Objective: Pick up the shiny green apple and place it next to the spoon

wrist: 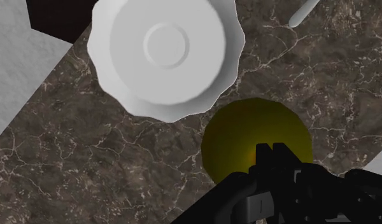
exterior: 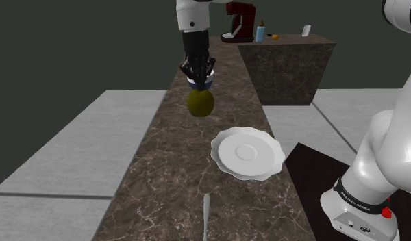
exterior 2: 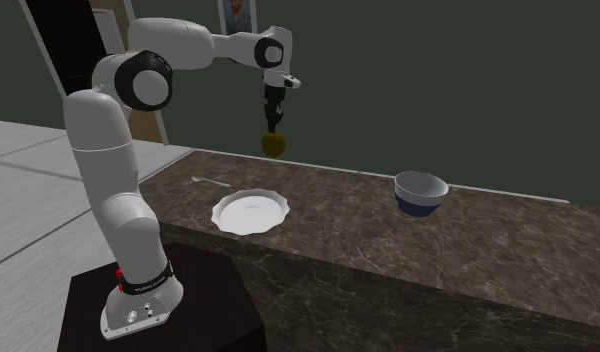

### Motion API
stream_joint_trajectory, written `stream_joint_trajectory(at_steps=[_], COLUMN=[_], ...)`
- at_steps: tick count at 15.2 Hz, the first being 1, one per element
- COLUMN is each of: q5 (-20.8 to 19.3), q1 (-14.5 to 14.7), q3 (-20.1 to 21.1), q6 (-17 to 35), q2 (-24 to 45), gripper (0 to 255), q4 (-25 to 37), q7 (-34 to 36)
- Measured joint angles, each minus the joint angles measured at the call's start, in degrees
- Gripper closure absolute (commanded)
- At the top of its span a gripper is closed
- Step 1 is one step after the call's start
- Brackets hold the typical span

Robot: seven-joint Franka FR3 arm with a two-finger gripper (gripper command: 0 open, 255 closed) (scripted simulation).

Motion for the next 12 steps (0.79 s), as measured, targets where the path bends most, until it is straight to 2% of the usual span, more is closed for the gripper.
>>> stream_joint_trajectory(at_steps=[7, 12], q5=[0.48, 0.20], q1=[5.19, 8.83], q3=[4.34, 7.12], q6=[0.76, 0.54], q2=[1.07, 3.92], gripper=[255, 255], q4=[1.23, 4.91], q7=[9.46, 15.89])
